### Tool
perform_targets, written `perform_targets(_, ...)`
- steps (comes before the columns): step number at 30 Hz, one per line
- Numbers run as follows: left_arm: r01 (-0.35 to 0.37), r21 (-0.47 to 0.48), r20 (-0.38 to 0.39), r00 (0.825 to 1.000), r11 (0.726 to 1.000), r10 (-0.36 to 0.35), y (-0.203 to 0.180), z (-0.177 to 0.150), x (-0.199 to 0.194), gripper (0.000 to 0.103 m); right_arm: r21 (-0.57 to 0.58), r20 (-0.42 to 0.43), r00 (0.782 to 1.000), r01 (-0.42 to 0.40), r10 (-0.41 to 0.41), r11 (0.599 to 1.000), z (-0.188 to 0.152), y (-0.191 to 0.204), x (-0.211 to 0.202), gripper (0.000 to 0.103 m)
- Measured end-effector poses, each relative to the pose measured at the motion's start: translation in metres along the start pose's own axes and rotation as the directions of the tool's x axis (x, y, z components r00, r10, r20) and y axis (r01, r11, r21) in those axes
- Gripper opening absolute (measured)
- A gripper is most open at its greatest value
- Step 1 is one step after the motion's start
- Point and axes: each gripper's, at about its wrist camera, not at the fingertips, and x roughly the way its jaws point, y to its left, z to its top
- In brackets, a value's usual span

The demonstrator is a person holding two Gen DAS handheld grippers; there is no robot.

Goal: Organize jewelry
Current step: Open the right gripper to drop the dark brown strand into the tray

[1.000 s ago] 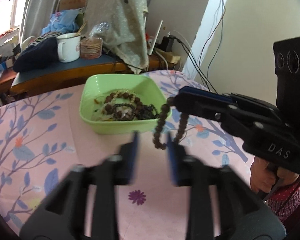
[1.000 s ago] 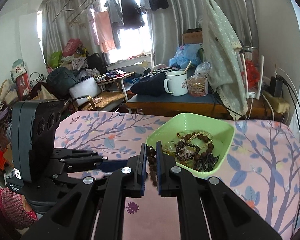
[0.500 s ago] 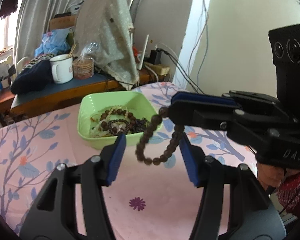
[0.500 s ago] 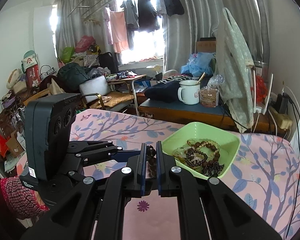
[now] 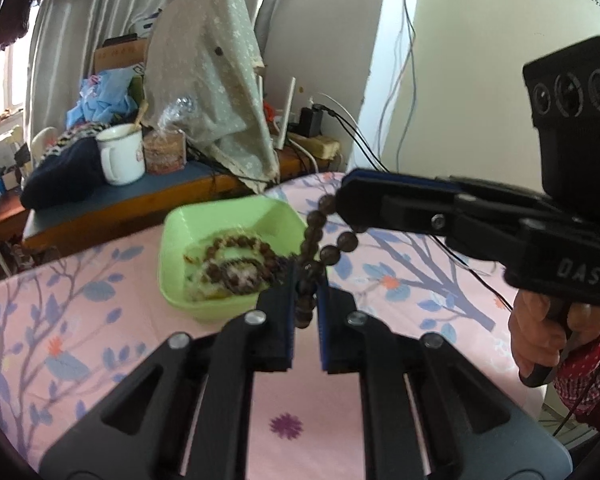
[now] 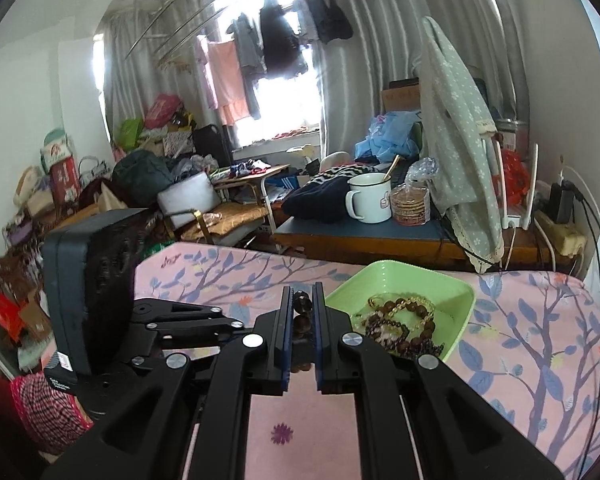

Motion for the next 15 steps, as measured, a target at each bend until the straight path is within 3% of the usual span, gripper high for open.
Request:
perform_targets(5,-0.035,-0.008,0.007,0.999,0.999,0.035,0.022,0.026,0.012,0.009,0.058,-0.010,1.000,-0.002,0.002,0.998,0.016,-0.025,0.024,0.000)
perform_targets(9,-0.061,-0.061,-0.039,0.998,0.996,0.058,0.044,0.035,0.041,0.009,0.117,-0.058,0.998,0.004,0.002,0.993,0.015,-0.049,0.060,0.000)
perform_targets(11,-0.080,-0.111,-0.097,0.993,0.991,0.069,0.057,0.032,0.065,0.009,0.152,-0.080,0.997,0.012,0.000,0.988,0.010,-0.060,0.074,0.000)
perform_targets(15,-0.090,-0.270,-0.232,0.972,0.959,0.026,0.081,0.022,0.108,0.025,0.244,-0.141,0.989,0.084,-0.050,0.966,-0.002,-0.089,0.105,0.000)
